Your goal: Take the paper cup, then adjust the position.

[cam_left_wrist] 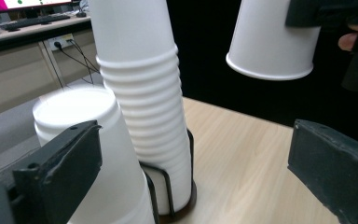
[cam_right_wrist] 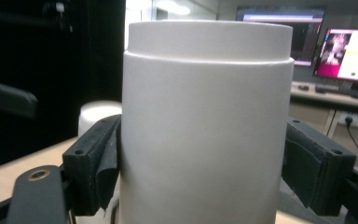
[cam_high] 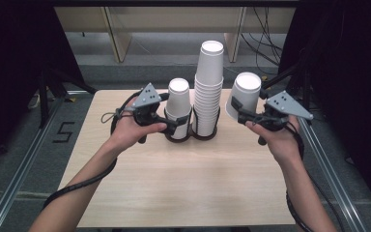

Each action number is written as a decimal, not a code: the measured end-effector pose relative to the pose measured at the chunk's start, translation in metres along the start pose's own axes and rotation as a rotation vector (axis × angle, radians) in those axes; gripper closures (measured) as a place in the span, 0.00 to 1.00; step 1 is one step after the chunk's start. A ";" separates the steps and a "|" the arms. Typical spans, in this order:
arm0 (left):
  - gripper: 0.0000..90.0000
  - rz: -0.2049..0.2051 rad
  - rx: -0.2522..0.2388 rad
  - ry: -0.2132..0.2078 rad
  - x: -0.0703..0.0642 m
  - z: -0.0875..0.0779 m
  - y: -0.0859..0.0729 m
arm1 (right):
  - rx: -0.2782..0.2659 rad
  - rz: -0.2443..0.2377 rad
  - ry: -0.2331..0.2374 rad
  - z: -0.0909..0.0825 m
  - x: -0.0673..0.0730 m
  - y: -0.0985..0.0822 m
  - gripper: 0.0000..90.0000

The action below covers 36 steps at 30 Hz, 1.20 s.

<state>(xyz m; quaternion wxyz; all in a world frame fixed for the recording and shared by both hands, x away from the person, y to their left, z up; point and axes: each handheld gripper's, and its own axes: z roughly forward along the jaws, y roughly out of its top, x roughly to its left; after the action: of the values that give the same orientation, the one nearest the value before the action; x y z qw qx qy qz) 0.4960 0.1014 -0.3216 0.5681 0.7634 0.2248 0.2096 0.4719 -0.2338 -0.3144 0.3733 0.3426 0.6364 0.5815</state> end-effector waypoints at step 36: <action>0.03 -0.063 0.082 -0.052 -0.035 0.010 -0.072 | 0.224 -0.288 0.061 -0.008 0.046 -0.104 0.23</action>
<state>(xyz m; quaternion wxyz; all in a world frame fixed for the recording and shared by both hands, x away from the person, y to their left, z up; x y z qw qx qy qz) 0.4661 0.0919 -0.3958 0.5484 0.7838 0.2421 0.1621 0.4427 -0.2073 -0.4216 0.3930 0.2695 0.7506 0.4577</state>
